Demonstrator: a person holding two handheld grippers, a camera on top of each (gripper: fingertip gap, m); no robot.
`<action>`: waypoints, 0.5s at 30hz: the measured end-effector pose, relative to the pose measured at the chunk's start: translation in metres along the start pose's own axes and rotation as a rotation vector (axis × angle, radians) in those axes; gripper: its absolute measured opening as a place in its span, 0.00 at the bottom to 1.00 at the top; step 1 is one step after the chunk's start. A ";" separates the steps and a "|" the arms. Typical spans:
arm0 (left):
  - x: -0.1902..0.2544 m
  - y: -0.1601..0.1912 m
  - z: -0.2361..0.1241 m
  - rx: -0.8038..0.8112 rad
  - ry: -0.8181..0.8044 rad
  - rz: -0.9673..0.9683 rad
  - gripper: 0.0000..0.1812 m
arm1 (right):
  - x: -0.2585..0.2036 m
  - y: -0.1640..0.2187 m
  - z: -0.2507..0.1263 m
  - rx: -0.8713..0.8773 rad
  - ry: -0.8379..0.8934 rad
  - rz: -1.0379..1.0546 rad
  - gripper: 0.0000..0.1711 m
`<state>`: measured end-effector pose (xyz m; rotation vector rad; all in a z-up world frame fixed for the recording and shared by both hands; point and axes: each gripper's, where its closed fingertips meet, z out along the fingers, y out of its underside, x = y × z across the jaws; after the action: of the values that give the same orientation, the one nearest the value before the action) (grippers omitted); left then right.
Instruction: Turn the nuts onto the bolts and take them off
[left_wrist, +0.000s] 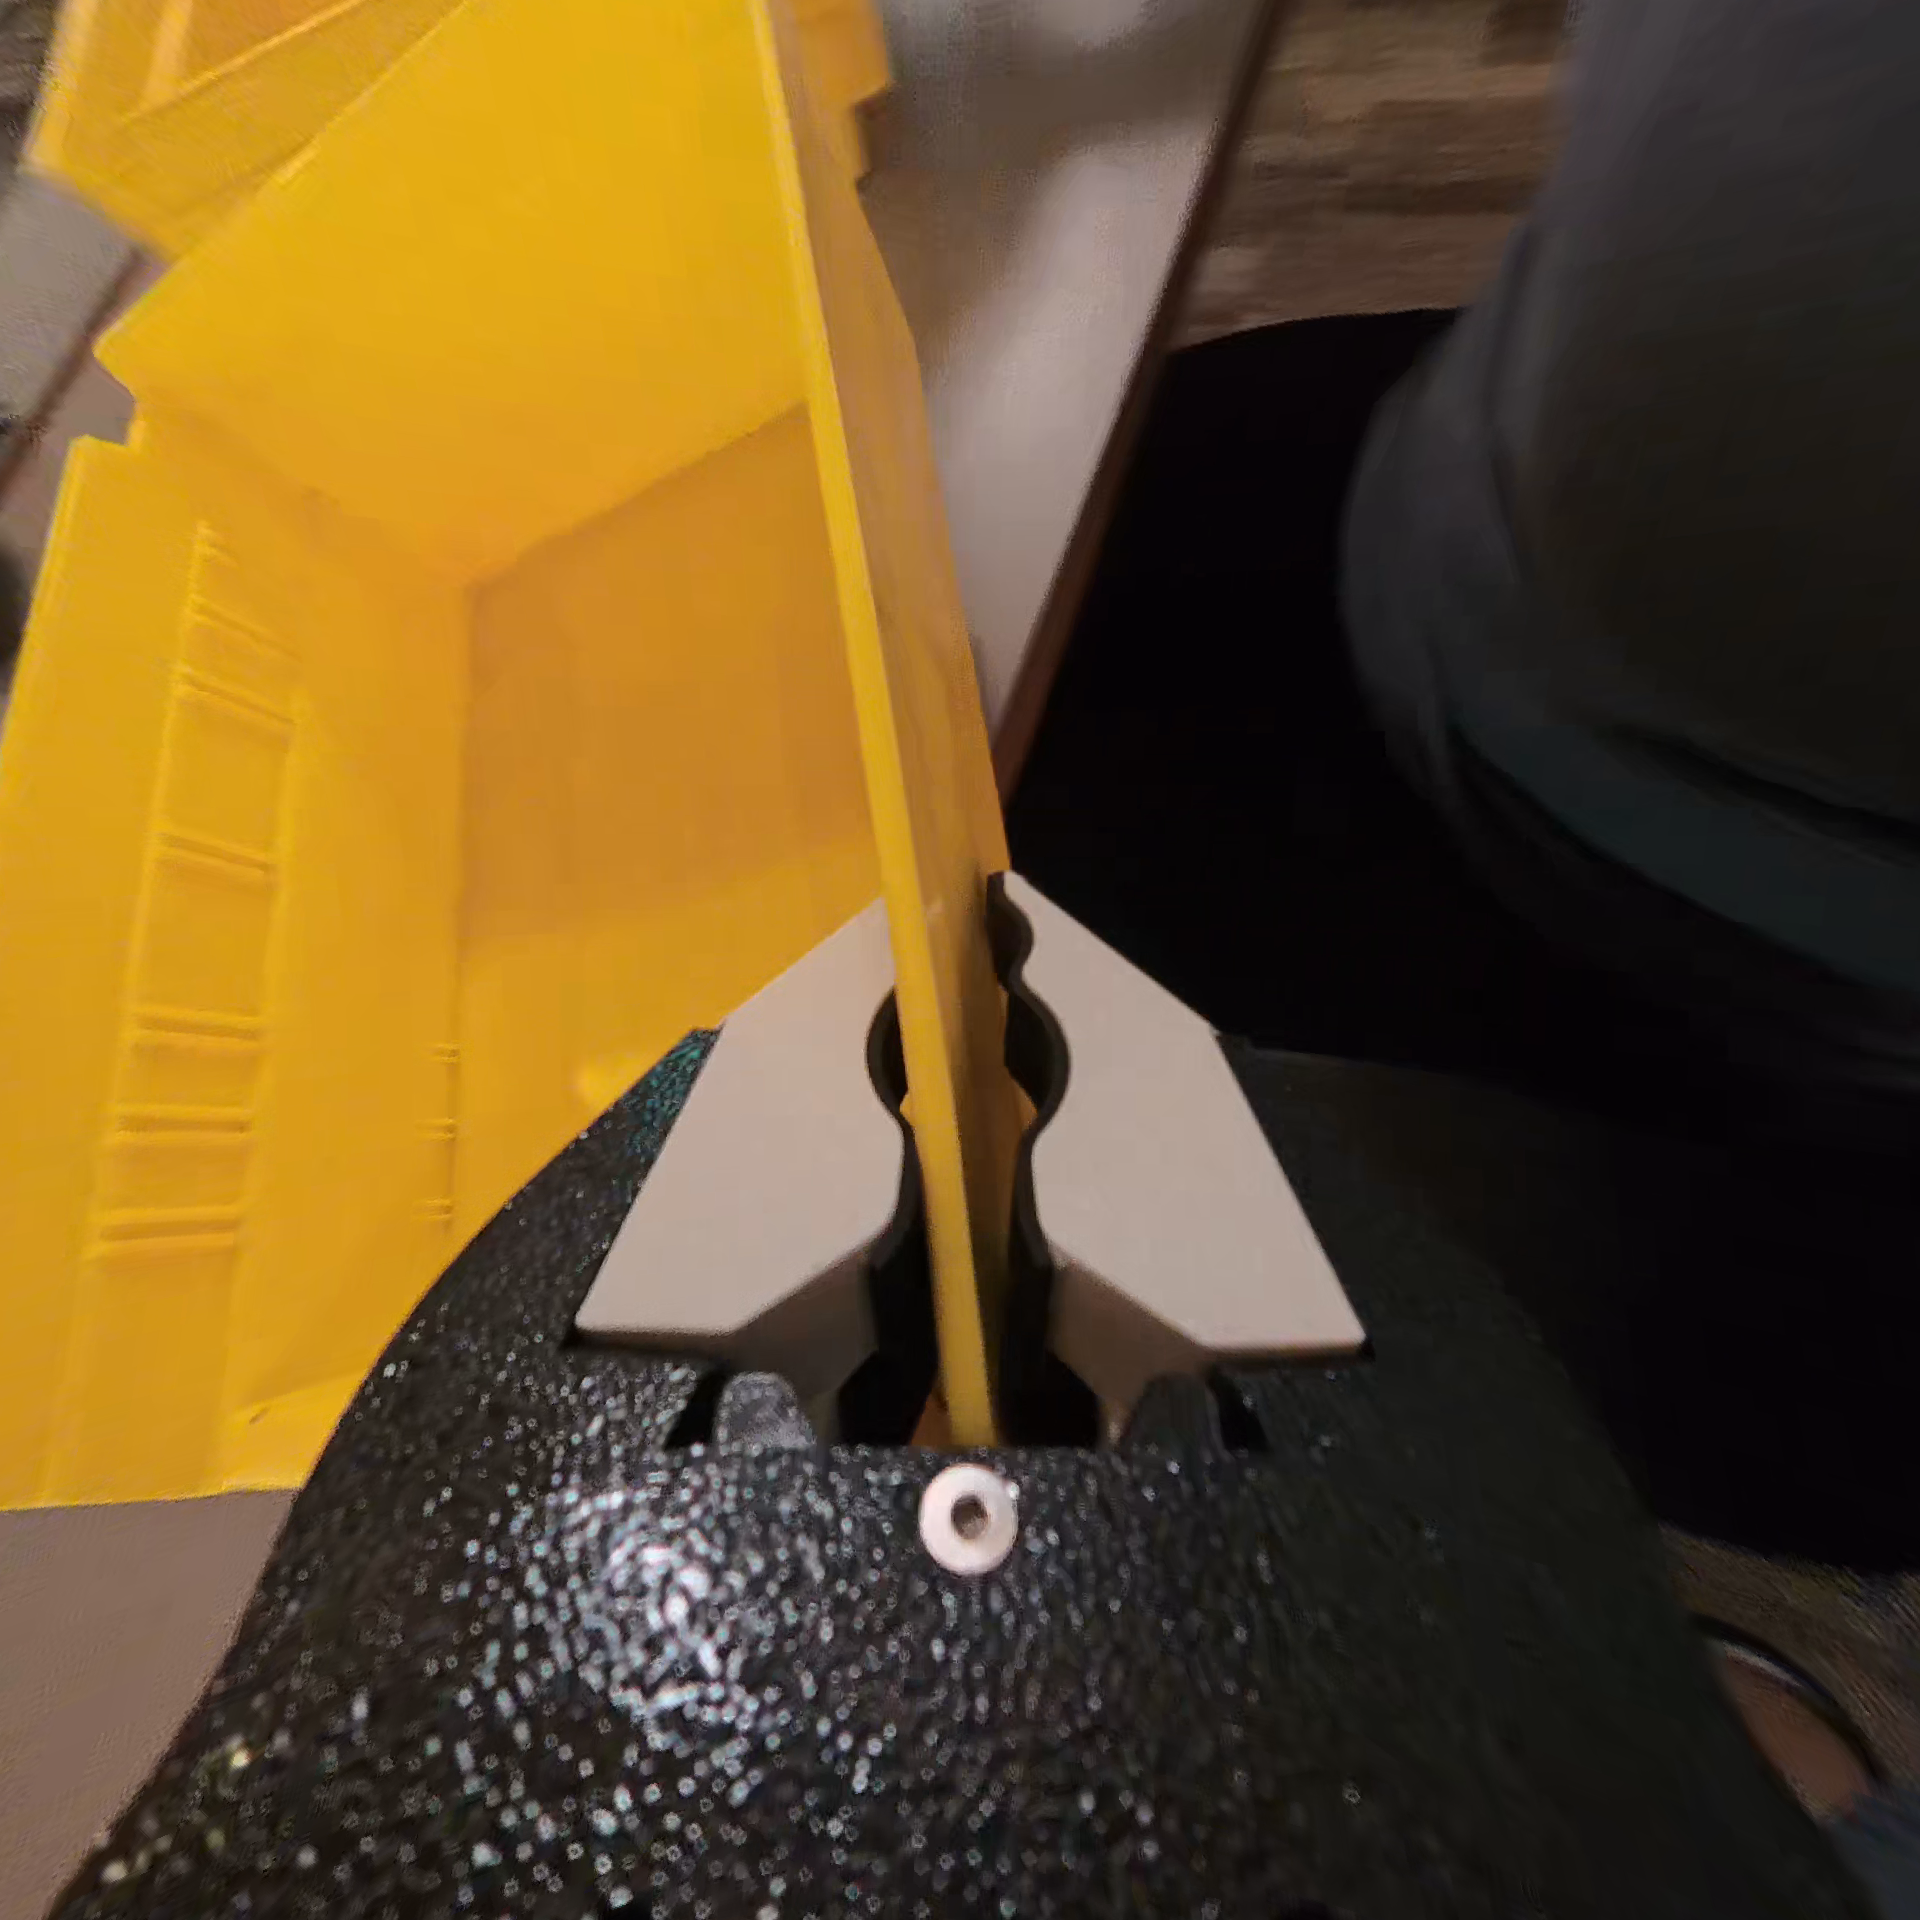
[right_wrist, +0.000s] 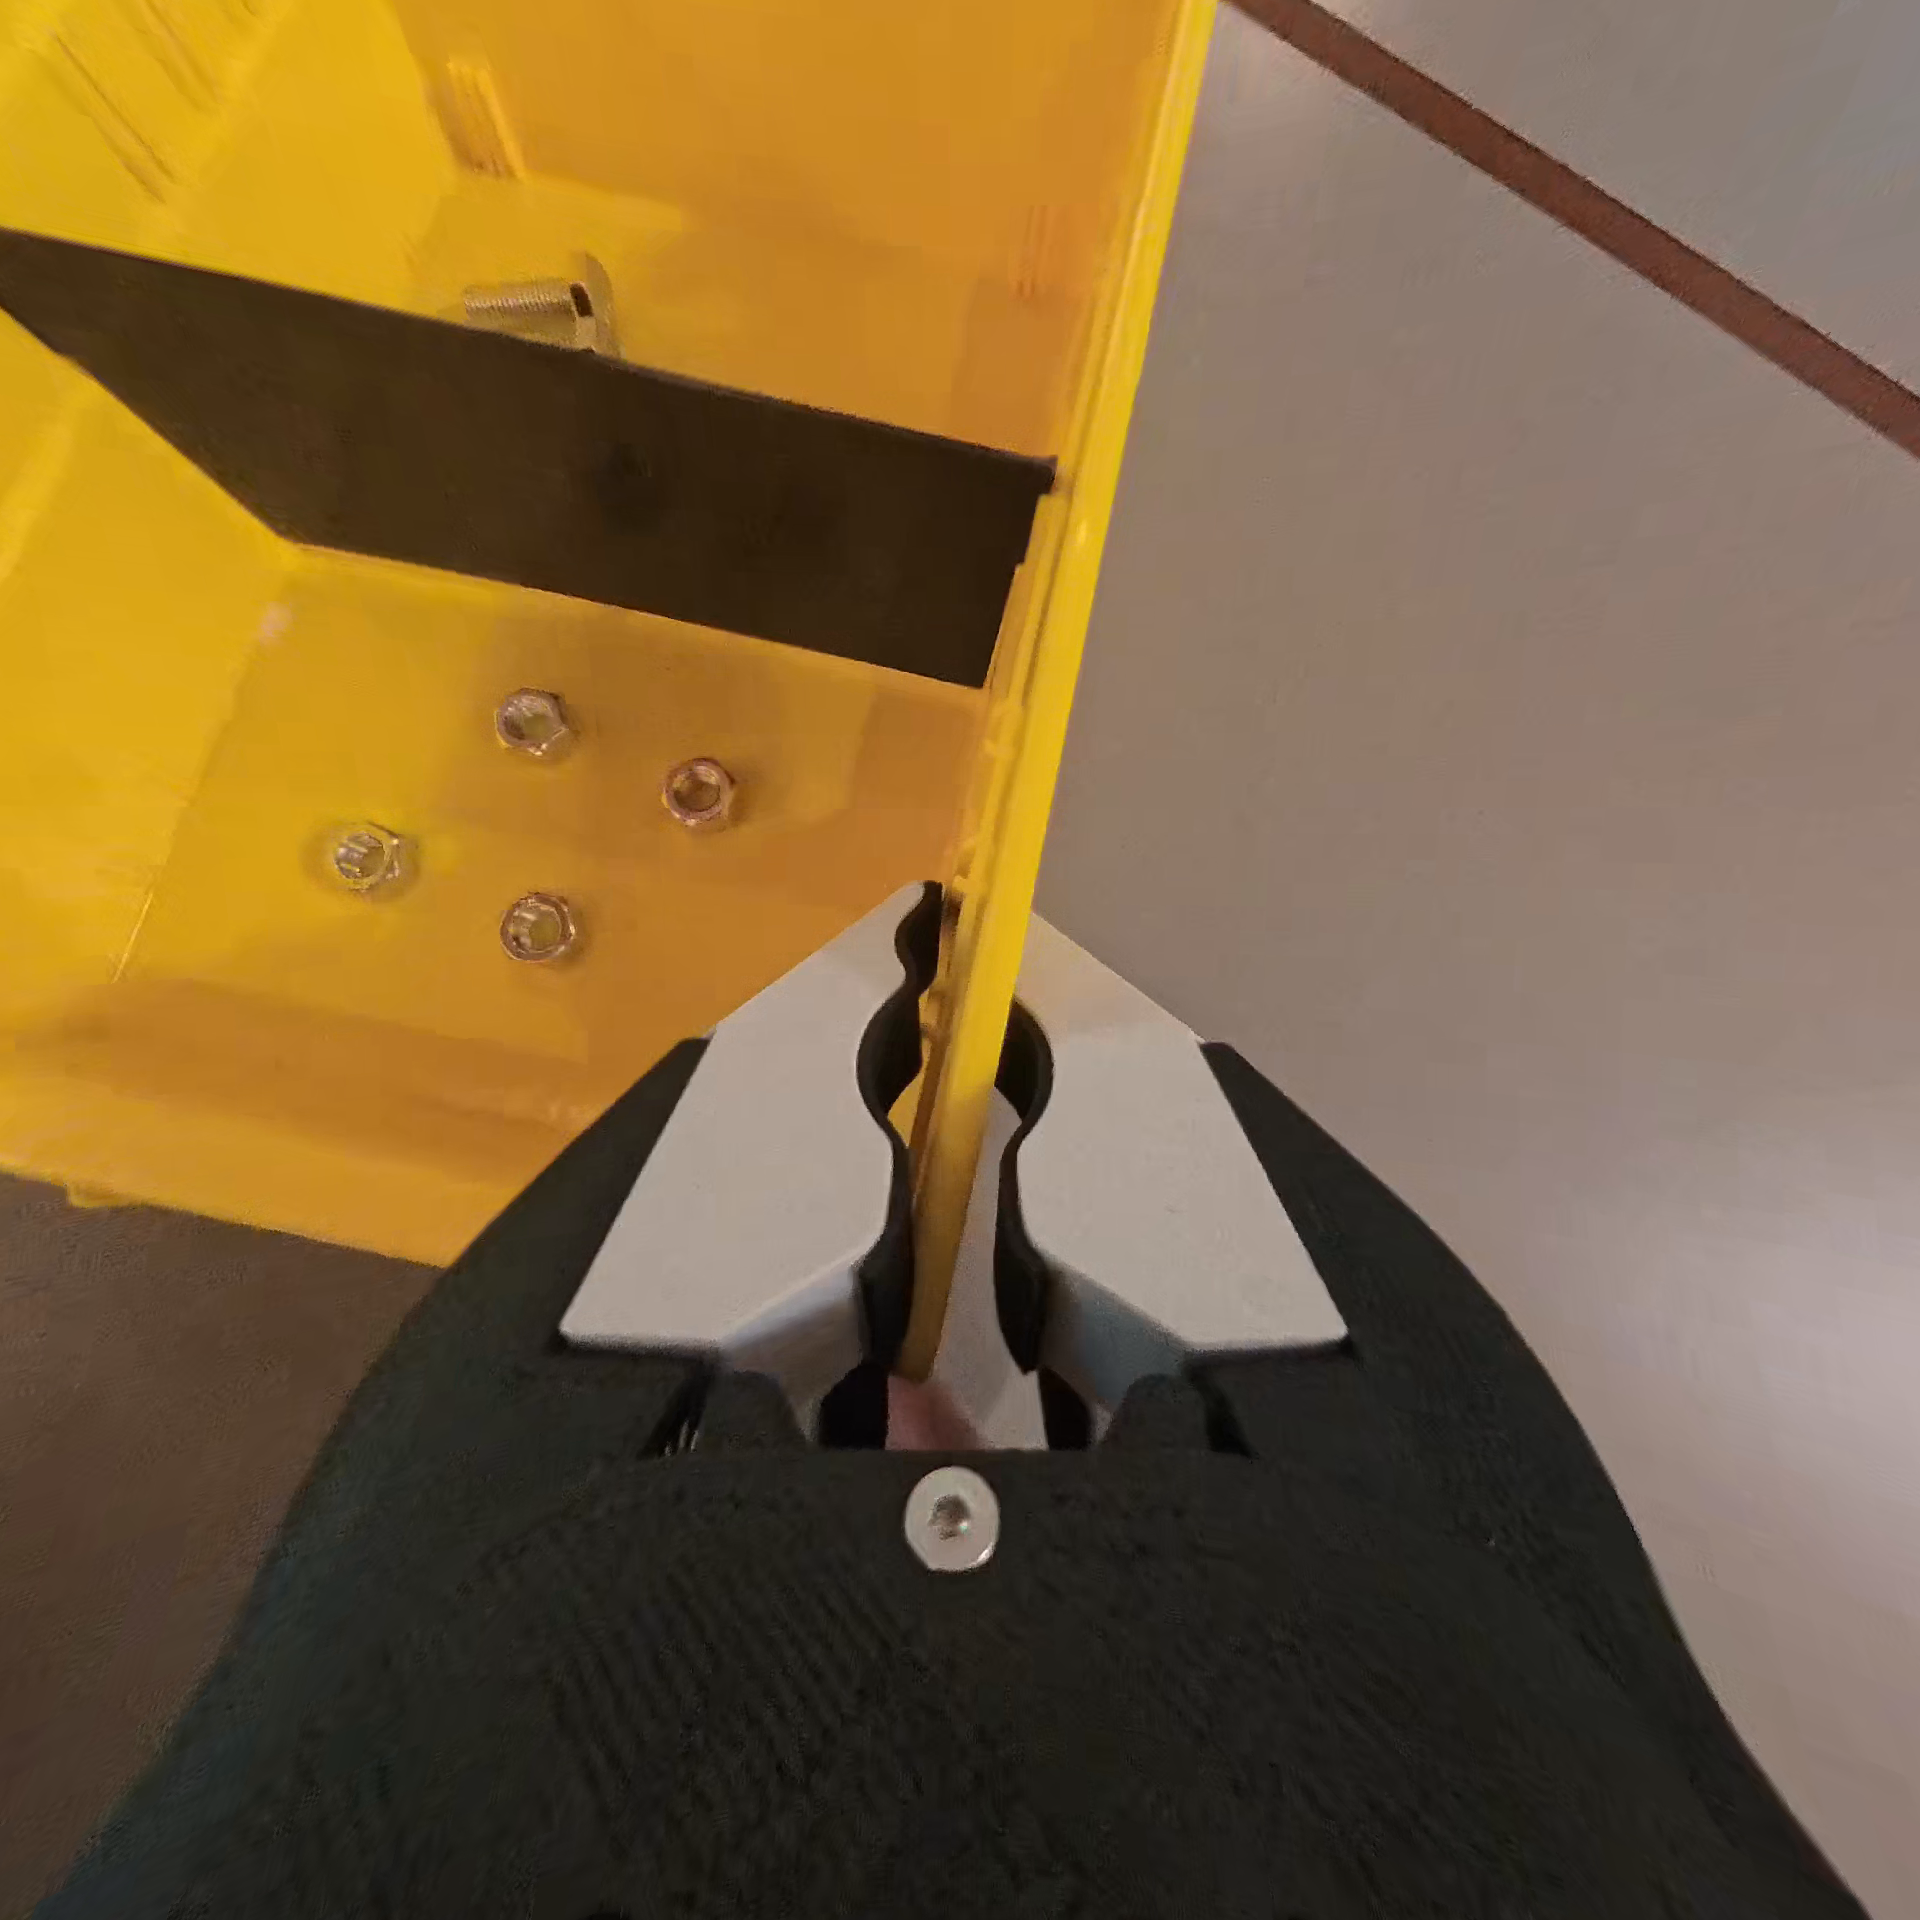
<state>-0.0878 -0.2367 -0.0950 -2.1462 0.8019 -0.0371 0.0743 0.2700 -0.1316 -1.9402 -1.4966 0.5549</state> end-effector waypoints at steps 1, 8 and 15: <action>0.009 -0.002 -0.003 0.012 0.060 -0.001 0.03 | -0.004 -0.011 0.011 -0.002 -0.039 -0.035 0.02; 0.039 -0.023 -0.009 0.090 0.337 0.045 0.02 | -0.023 -0.092 0.070 0.064 -0.120 -0.115 0.08; 0.053 -0.065 0.016 0.110 0.499 0.185 0.03 | -0.026 -0.133 -0.036 0.451 0.027 -0.154 0.13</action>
<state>-0.0068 -0.2256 -0.0718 -1.9714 1.2485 -0.5245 -0.0020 0.2590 -0.0149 -1.4676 -1.3503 0.7226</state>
